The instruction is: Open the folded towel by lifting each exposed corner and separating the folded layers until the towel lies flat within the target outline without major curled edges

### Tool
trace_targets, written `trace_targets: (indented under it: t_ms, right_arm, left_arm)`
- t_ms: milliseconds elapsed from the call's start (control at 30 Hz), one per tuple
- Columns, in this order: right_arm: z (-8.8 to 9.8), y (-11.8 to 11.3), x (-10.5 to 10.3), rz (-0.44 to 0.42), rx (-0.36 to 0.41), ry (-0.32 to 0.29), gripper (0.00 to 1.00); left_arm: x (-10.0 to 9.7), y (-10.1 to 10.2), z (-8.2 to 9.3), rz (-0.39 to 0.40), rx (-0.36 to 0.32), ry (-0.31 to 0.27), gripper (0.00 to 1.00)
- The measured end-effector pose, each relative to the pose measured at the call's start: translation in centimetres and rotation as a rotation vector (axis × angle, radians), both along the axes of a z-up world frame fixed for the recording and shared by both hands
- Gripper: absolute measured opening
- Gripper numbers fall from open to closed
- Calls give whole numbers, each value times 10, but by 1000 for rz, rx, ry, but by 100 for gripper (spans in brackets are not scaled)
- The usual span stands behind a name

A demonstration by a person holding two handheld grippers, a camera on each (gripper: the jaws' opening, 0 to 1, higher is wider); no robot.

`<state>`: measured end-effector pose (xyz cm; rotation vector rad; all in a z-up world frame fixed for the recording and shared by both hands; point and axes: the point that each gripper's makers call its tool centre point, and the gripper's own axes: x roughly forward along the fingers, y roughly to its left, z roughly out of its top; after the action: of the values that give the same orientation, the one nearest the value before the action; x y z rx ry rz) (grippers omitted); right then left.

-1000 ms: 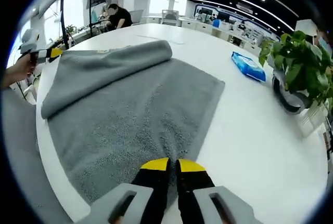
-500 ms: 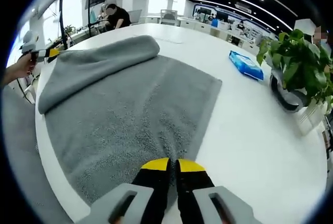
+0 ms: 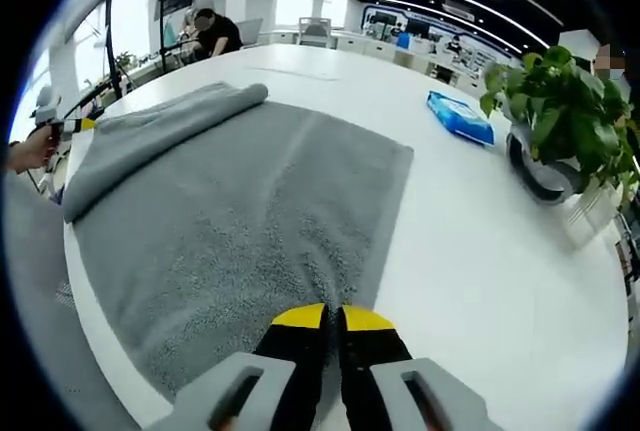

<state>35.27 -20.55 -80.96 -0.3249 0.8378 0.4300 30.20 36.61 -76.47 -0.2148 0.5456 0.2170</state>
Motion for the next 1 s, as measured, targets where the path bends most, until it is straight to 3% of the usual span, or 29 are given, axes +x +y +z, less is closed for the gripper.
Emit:
trace_targets:
  t_ms: [300,500,733,1000]
  right_arm:
    - [0,-9,-1,-15,-13,-1,1]
    - [1,-22,-5,-37,-29,-8,0]
    - [1,-33,-9,-49,-54,-10,0]
    - [2,-47,-19,-73,-68,-14,0]
  left_arm:
    - [-15,9,-19,38,-9,32,3]
    - [-32,27,-28,88,-1,50,3]
    - [-47,40,-24,136,2,38,3]
    - [-62,41,-22,159,16,31,3]
